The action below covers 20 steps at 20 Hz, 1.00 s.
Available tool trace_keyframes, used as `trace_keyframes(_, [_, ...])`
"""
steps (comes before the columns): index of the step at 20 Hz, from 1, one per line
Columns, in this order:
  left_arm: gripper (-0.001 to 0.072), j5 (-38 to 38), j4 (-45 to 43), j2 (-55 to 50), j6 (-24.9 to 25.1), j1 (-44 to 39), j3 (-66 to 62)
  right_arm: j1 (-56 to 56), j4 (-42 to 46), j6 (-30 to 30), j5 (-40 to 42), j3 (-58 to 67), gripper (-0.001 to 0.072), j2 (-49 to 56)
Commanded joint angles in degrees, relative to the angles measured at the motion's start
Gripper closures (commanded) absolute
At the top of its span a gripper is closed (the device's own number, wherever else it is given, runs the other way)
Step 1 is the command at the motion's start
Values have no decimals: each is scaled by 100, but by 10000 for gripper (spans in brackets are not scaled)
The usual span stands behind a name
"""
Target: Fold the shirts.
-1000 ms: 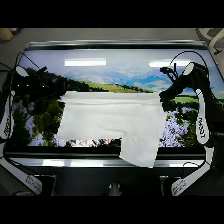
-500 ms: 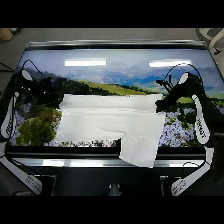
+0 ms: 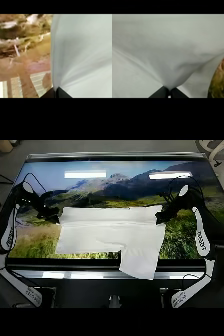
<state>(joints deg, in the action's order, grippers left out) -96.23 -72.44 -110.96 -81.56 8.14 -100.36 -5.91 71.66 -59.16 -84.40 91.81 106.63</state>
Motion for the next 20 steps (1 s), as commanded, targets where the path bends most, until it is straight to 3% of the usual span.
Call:
trace_keyframes(1, [680, -118, 11, -11, -92, -35, 133, 0, 50, 4, 28, -2, 690, -22])
trace_keyframes(2, [676, -63, 50, -17, -92, -50, 214, 0, 20, 2, 22, -2, 681, -22])
trace_keyframes(3, [584, -31, 103, -22, -87, -61, 278, 0, -24, 4, 13, -2, 618, -22])
trace_keyframes(4, [381, -92, 129, -20, -76, -68, 286, 0, -70, 7, -116, 2, 487, -42])
trace_keyframes(5, [223, -254, 116, 13, -81, -57, 280, -2, -15, 114, -407, 35, 442, -98])
trace_keyframes(6, [194, -380, 22, 81, -76, -7, 249, -7, 243, 238, -715, 76, 424, -219])
trace_keyframes(8, [195, -356, -22, 348, -190, 166, 232, -7, 1080, 520, -1176, 83, 359, -560])
trace_keyframes(9, [207, -348, -22, 498, -289, 240, 243, -7, 1419, 474, -1290, 68, 244, -693])
trace_keyframes(10, [293, -341, -22, 693, -310, 295, 358, -7, 1495, 319, -1300, -42, 200, -850])
trace_keyframes(12, [322, -155, -24, 1233, -208, 321, 1128, -7, 1344, 306, -1084, -778, 222, -1274])
trace_keyframes(17, [288, 1602, -2, 3053, 328, 400, 4634, -4, 1172, 376, -146, -3016, 224, -2586])
trace_keyframes(18, [288, 1888, -2, 3320, 378, 422, 5104, -2, 1145, 380, -11, -3235, 240, -2809])
trace_keyframes(19, [288, 2090, 22, 3473, 385, 433, 5405, 0, 1145, 374, 105, -3379, 305, -2992])
trace_keyframes(20, [288, 2197, 61, 3523, 413, 431, 5608, 0, 1147, 372, 173, -3451, 306, -3112])
